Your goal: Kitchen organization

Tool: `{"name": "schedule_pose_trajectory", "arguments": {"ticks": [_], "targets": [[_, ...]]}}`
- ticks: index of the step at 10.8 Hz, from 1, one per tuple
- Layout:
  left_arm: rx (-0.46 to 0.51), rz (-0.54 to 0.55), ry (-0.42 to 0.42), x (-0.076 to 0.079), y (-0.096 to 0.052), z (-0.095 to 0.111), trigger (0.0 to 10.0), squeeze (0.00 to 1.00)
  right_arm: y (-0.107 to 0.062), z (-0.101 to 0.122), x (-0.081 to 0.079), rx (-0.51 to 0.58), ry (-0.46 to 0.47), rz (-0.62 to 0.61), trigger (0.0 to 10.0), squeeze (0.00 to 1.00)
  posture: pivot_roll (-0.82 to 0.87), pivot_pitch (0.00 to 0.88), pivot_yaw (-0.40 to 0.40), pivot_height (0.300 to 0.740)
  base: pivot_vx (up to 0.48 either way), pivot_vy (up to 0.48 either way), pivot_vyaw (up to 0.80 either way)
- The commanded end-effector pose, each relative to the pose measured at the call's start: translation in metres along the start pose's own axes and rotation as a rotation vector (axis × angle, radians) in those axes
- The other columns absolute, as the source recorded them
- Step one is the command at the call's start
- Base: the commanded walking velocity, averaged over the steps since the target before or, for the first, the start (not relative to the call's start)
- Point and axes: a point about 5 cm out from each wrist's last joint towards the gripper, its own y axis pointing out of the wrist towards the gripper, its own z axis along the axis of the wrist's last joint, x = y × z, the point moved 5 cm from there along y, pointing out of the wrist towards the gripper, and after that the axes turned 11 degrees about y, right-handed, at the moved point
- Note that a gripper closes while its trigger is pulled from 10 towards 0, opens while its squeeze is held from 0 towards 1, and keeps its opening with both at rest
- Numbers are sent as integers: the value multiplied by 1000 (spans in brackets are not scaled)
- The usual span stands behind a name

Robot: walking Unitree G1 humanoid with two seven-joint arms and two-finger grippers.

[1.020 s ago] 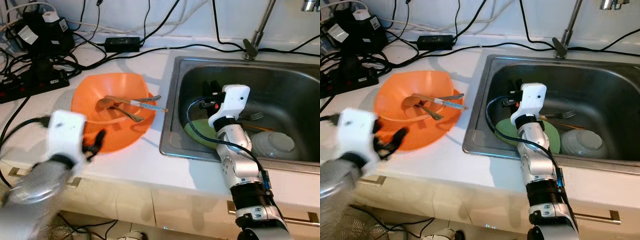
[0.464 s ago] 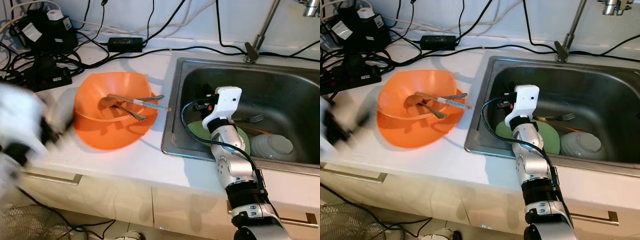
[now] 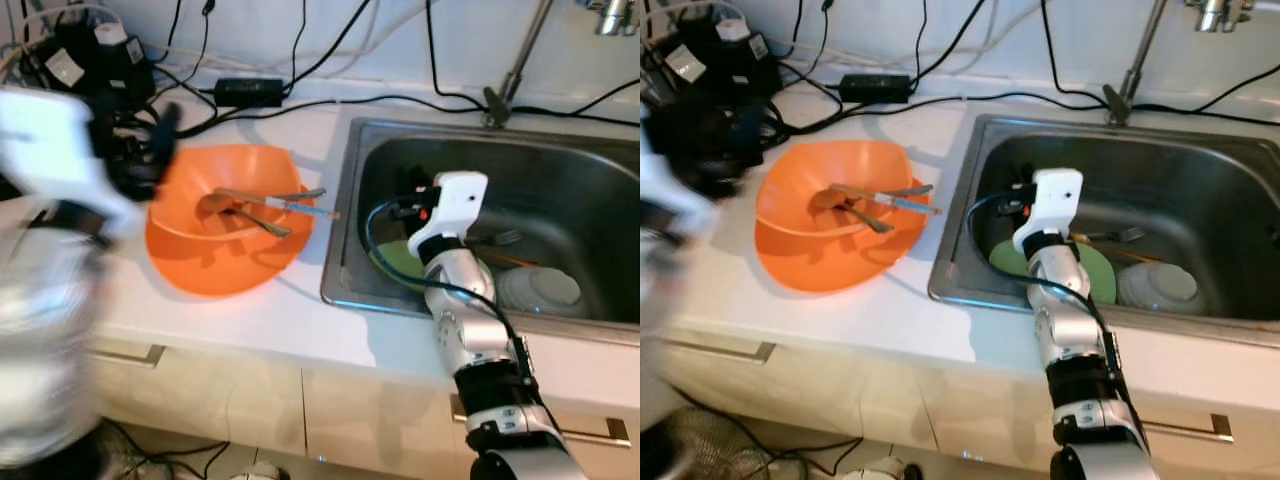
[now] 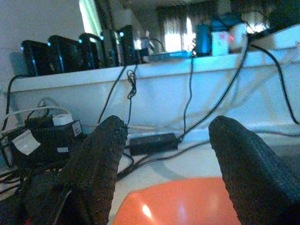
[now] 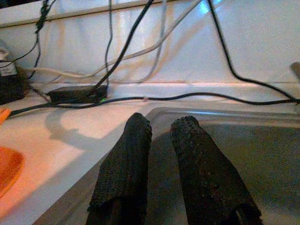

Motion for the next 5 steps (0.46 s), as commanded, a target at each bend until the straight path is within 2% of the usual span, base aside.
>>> {"name": "schedule_pose_trajectory", "arguments": {"ticks": [1,3,4,5], "targets": [[3,25,-11,7,10,-11,10000,0,3,17,1,65,-5,-5,10000,0,183,1,49,740,0,0,0],[42,57,-28,24,33,-21,10000,0,1,25,6,101,-17,-30,10000,0,154,0,62,740,0,0,0],[71,58,-15,30,38,-21,10000,0,0,27,7,114,-16,-40,10000,0,148,0,70,740,0,0,0],[98,69,-4,29,38,-21,10000,0,-1,28,7,128,-12,-43,10000,0,146,0,72,740,0,0,0]]}}
